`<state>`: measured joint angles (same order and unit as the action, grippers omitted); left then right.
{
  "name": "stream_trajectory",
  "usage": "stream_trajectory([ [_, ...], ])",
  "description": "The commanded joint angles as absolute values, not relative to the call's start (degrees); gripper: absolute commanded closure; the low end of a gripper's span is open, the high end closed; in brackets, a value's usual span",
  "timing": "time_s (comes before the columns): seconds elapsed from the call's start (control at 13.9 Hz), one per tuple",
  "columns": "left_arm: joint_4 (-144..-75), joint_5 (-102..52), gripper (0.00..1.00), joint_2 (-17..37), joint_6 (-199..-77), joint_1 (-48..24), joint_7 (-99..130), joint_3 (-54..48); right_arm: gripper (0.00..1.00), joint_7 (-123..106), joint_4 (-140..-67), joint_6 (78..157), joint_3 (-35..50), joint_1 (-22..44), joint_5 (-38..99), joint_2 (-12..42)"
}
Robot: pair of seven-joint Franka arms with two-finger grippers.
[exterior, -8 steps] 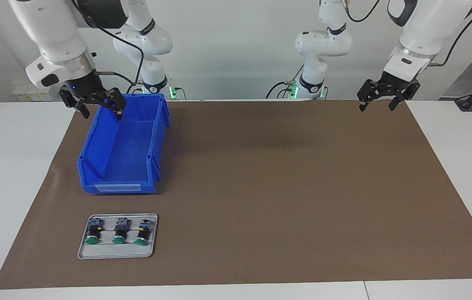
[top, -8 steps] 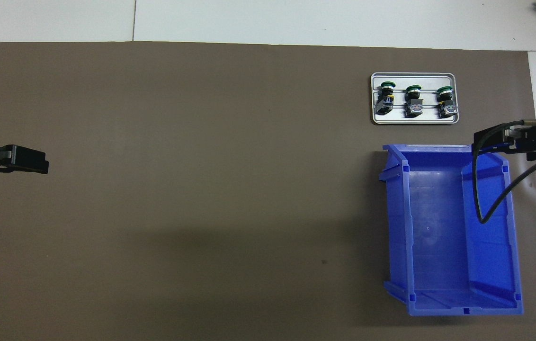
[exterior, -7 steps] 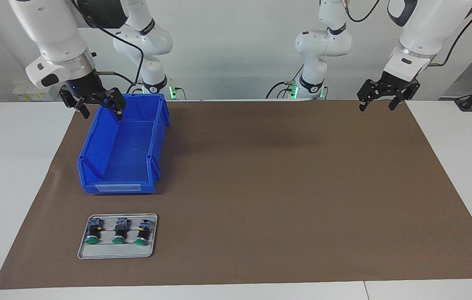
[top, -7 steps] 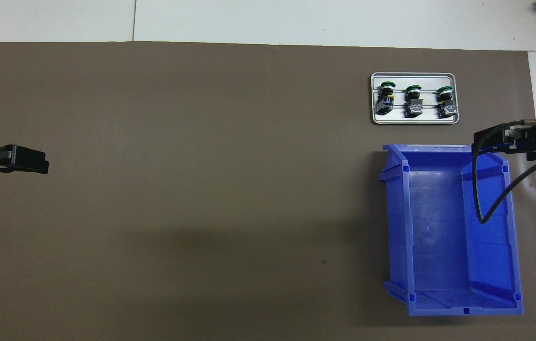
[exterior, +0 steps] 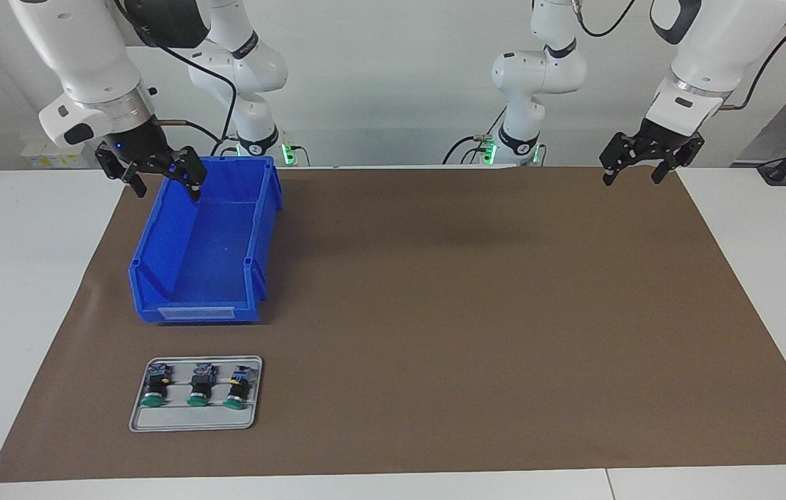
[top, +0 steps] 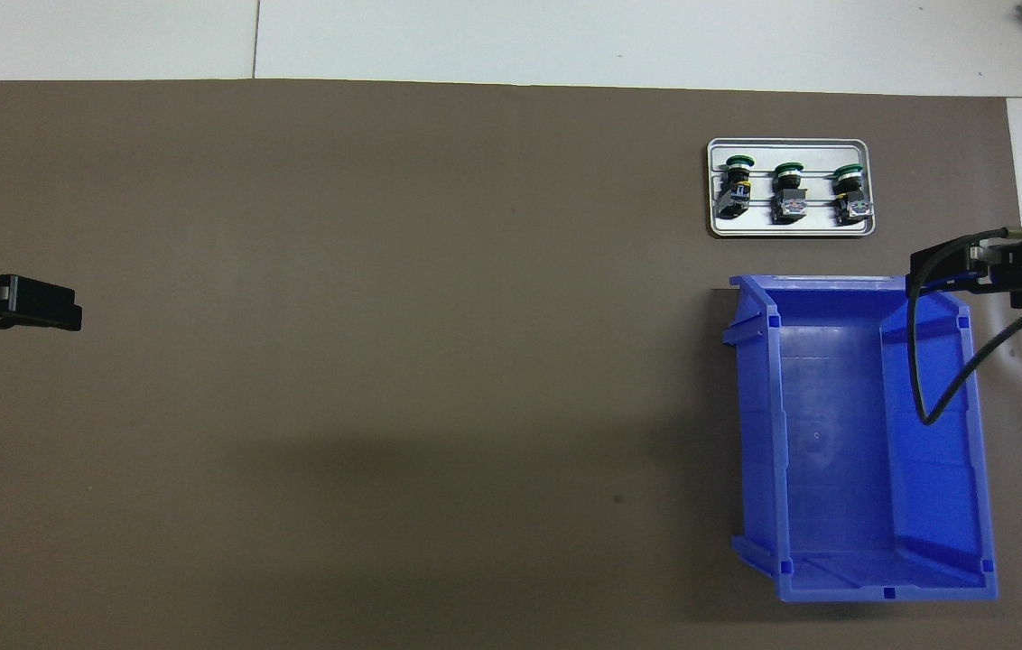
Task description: Place and press button with both arms
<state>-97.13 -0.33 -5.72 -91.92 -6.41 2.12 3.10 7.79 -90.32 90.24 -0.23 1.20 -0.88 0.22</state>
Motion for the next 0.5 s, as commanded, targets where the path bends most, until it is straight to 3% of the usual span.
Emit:
stream_trajectory([
  [0.0, -98.2, -0.1, 0.0, -7.0, -91.5, -6.2, 2.0, 3.1, 0.0, 6.7, -91.1, 90.5, 0.3, 0.5, -1.3, -0.8],
  [0.29, -98.2, -0.1, 0.0, -7.0, -91.5, -6.2, 2.0, 3.1, 0.01, 6.9, -91.3, 97.4, 0.3, 0.8, -1.4, 1.0],
  [0.43, -98.2, -0.1, 0.0, -7.0, -91.5, -6.2, 2.0, 3.1, 0.01, 6.8, -90.5, 100.5, 0.3, 0.4, -1.6, 4.6],
])
